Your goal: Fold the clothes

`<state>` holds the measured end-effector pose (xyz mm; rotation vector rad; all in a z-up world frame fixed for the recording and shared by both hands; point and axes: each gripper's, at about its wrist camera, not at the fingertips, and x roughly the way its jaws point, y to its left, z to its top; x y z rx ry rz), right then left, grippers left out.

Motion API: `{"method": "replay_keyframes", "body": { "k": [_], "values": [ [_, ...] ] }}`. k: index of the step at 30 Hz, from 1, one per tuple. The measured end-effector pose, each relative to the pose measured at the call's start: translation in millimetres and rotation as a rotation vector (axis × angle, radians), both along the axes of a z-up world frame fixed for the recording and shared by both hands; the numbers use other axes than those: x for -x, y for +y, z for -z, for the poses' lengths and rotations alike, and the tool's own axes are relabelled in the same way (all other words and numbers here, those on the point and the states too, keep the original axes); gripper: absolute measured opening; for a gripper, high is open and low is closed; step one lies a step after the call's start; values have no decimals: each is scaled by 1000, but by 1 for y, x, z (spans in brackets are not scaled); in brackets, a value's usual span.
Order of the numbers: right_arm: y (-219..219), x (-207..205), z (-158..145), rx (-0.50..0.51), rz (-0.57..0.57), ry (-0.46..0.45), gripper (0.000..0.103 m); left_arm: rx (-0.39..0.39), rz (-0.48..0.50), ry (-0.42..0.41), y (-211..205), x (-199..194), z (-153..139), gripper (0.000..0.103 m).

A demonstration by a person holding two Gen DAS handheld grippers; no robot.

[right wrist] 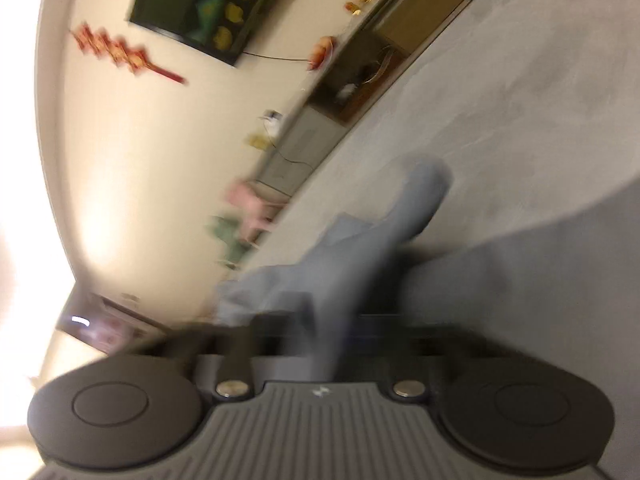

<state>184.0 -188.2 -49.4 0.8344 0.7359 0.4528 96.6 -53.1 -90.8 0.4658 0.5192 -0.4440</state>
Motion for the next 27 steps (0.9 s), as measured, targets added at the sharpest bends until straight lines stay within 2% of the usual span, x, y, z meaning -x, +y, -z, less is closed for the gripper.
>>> {"method": "replay_keyframes", "body": {
  "k": [1, 2, 3, 4, 5, 7, 9, 12, 13, 15, 18, 19, 21, 22, 23, 25, 27],
  "values": [
    [-5, 13, -17, 51, 50, -36, 4, 20, -9, -11, 5, 5, -7, 28],
    [-14, 34, -37, 77, 104, -88, 3, 40, -17, -22, 10, 10, -15, 40],
    [-29, 62, -57, 97, 164, -138, 3, 67, -21, -35, 15, 17, -22, 46],
    [-44, 93, -75, 122, 226, -182, 3, 108, -16, -38, 23, 24, -30, 58],
    [-60, 124, -88, 159, 294, -202, 3, 159, -7, -35, 33, 30, -38, 65],
    [-94, 176, -88, 280, 451, -138, 4, 235, -8, -3, 51, 39, -44, 64],
    [-130, 201, -61, 324, 543, 22, 5, 259, -27, 41, 64, 43, -44, 64],
    [-164, 210, -14, 222, 614, 251, 5, 236, -28, 144, 74, 44, -30, 55],
    [-166, 210, -10, 205, 628, 275, 5, 223, -27, 176, 75, 42, -25, 54],
    [-157, 201, -19, 257, 628, 236, 8, 201, -16, 232, 78, 43, -16, 54],
    [-157, 181, -32, 262, 619, 208, 25, 157, -3, 248, 72, 59, -5, 54],
    [-159, 174, -38, 272, 626, 194, 25, 155, -8, 253, 69, 62, -3, 55],
    [-163, 162, -61, 310, 620, 134, 4, 169, -28, 261, 65, 59, -3, 54],
    [-163, 160, -79, 321, 607, 77, 2, 172, -38, 257, 62, 57, -2, 53],
    [-156, 167, -101, 341, 580, -26, 2, 176, -48, 254, 59, 54, -1, 53],
    [-135, 191, -152, 390, 505, -288, 2, 183, -67, 247, 53, 49, 1, 53],
    [-122, 221, -172, 448, 458, -406, 2, 190, -86, 240, 47, 44, 3, 53]
  ]
}}
